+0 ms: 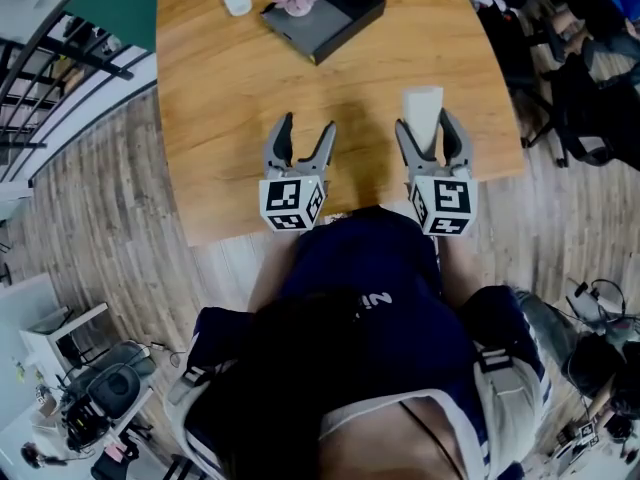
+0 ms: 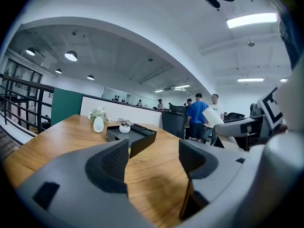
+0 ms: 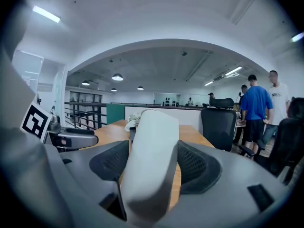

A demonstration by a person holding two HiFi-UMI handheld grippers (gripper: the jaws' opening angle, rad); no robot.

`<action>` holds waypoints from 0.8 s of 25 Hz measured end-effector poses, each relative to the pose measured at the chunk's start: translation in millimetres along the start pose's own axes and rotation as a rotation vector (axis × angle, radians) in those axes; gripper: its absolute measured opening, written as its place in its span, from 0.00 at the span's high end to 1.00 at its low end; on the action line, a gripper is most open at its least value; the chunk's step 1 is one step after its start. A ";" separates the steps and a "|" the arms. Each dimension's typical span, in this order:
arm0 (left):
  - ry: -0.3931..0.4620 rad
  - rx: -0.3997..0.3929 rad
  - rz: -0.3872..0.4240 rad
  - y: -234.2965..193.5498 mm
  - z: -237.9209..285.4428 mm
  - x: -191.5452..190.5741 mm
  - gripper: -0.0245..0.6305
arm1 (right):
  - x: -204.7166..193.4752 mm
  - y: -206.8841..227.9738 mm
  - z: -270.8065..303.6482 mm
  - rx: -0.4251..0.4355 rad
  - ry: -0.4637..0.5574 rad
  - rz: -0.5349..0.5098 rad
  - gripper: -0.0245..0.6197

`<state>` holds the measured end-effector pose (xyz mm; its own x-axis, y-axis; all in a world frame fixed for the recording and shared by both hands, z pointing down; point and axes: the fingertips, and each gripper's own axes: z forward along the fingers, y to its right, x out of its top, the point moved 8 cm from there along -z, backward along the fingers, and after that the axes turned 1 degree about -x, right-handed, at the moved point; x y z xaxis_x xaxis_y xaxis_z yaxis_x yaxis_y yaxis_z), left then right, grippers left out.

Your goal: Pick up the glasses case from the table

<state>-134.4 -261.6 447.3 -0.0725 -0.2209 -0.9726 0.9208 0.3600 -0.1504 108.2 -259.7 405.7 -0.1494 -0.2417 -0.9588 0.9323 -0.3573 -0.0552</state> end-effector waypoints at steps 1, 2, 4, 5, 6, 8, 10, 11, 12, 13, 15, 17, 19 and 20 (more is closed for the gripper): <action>0.000 -0.005 0.002 1.1 -0.4 -0.1 0.46 | -1.8 -0.5 -1.6 -0.003 -0.004 -0.004 0.45; 0.001 -0.011 0.004 2.1 -0.6 0.1 0.46 | -2.8 -0.8 -2.6 -0.006 -0.008 -0.007 0.45; 0.004 -0.021 0.007 3.8 -0.9 1.8 0.46 | -2.8 -1.7 -3.4 -0.007 -0.011 -0.010 0.45; 0.006 -0.026 0.008 4.5 -1.2 3.1 0.46 | -2.4 -2.2 -3.4 -0.007 -0.012 -0.011 0.45; 0.009 -0.030 0.010 5.2 -1.6 4.3 0.46 | -2.2 -2.6 -3.2 -0.007 -0.012 -0.012 0.45; 0.014 -0.039 0.014 7.2 -2.7 5.8 0.47 | -3.1 -3.3 -3.0 -0.007 -0.013 -0.013 0.45; 0.017 -0.050 0.018 9.6 -3.9 6.5 0.49 | -5.3 -4.6 -2.8 -0.001 -0.015 -0.015 0.45; 0.017 -0.059 0.019 10.7 -4.6 6.7 0.52 | -6.5 -6.0 -2.7 0.003 -0.018 -0.020 0.45; 0.018 -0.069 0.016 11.5 -5.3 6.9 0.57 | -7.4 -7.7 -2.5 0.007 -0.021 -0.029 0.45; 0.020 -0.078 0.010 12.0 -6.0 7.1 0.62 | -8.0 -9.6 -2.3 0.010 -0.023 -0.039 0.45; 0.025 -0.085 0.002 12.5 -7.1 6.9 0.76 | -8.9 -12.4 -1.5 0.016 -0.026 -0.049 0.45; 0.029 -0.078 0.009 13.3 -8.2 6.2 0.89 | -10.2 -13.5 -0.7 0.022 -0.028 -0.045 0.45; 0.031 -0.077 0.019 14.8 -9.0 6.3 0.95 | -10.8 -13.5 0.0 0.024 -0.026 -0.046 0.45; 0.030 -0.081 0.023 15.5 -9.0 6.7 0.96 | -10.7 -13.5 0.5 0.023 -0.024 -0.046 0.45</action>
<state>-124.1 -249.3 436.8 -0.0638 -0.1847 -0.9807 0.8884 0.4371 -0.1401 97.1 -252.7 416.9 -0.2004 -0.2462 -0.9483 0.9165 -0.3893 -0.0926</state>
